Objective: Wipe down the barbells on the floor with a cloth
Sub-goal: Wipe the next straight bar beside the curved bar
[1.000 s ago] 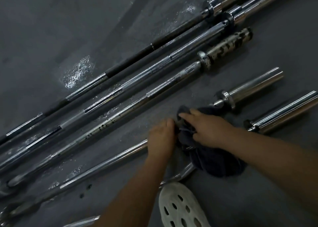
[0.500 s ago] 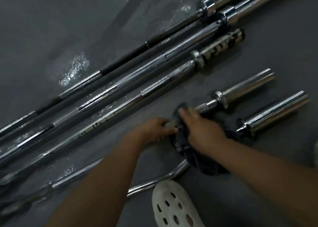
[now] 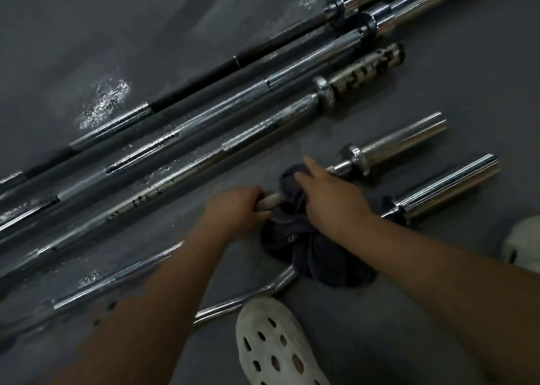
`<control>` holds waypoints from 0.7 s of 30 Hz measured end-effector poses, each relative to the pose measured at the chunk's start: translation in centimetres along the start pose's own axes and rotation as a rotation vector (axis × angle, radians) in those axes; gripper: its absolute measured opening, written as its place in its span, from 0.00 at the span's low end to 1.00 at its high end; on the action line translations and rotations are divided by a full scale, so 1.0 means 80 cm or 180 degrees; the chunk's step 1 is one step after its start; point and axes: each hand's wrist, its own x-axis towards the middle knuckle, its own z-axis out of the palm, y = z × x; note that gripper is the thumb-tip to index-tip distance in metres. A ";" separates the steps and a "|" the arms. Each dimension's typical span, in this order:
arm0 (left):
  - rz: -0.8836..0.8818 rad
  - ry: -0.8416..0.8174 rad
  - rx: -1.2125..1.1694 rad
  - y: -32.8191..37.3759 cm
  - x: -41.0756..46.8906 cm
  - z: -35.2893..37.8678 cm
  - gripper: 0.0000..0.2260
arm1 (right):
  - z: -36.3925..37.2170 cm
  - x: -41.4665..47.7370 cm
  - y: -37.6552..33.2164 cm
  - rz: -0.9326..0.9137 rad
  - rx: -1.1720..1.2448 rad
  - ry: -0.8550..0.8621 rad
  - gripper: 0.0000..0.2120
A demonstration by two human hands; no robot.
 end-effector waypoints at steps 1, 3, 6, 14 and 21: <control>-0.0065 0.0347 0.0161 0.006 -0.014 0.018 0.14 | -0.002 0.000 0.010 0.0249 -0.0045 0.0166 0.29; -0.0162 0.0772 0.0283 0.021 -0.029 0.041 0.14 | 0.009 -0.009 0.015 0.0571 -0.0146 0.0363 0.34; -0.0133 -0.0169 -0.0352 0.014 -0.003 0.024 0.11 | 0.037 -0.030 -0.019 -0.0052 -0.0310 0.0059 0.39; -0.0082 0.1137 0.0184 0.018 -0.031 0.044 0.11 | 0.011 -0.009 0.027 0.0523 -0.0187 0.0283 0.39; -0.0019 -0.0745 -0.0841 0.000 0.013 -0.014 0.10 | 0.009 -0.003 -0.002 -0.0283 -0.0067 -0.0269 0.38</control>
